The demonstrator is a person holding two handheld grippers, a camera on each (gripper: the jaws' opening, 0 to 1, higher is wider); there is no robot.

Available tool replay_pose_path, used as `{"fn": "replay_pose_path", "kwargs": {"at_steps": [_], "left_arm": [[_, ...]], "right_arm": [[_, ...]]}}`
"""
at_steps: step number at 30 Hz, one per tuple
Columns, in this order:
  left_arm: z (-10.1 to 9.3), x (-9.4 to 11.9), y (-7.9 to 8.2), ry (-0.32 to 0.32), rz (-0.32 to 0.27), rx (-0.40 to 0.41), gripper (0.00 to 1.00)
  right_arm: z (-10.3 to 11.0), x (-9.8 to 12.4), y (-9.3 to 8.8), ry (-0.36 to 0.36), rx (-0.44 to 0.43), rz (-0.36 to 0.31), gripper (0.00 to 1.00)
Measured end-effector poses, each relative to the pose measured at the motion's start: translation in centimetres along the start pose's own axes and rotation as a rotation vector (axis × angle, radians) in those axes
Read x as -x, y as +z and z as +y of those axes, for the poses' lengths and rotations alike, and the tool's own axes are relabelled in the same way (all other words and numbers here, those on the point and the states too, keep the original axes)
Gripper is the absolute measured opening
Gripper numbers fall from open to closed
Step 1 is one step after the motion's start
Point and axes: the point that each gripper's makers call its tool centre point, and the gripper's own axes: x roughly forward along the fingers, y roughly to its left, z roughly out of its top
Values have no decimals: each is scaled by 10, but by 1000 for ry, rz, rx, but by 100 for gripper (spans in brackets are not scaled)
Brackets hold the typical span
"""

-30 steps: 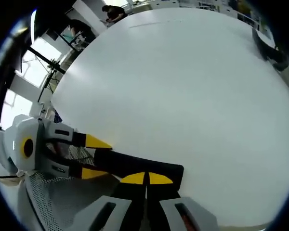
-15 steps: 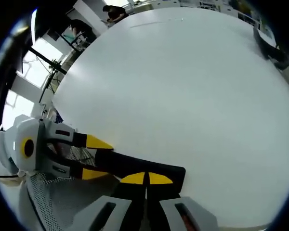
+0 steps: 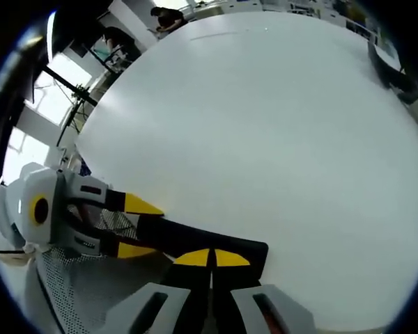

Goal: Press the specified remote control buttons in sequence, fully releasing each button before pressing the next.

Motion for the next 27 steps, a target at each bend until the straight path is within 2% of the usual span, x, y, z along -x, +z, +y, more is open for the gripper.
{"fn": "replay_pose_path", "kwargs": {"at_steps": [13, 18, 22, 24, 27], "left_arm": [[-1, 0, 0, 7, 22, 6, 25], [-1, 0, 0, 11, 27, 7, 24], [-2, 0, 0, 21, 38, -18, 24], [-2, 0, 1, 24, 41, -30, 24], [-2, 1, 1, 24, 44, -32, 24]], "right_arm": [[0, 1, 0, 1, 1, -3, 0], [0, 1, 0, 11, -27, -2, 0], [1, 1, -2, 8, -20, 13, 0], [4, 2, -2, 27, -34, 14, 0], [9, 6, 6, 71, -52, -32, 0]]}}
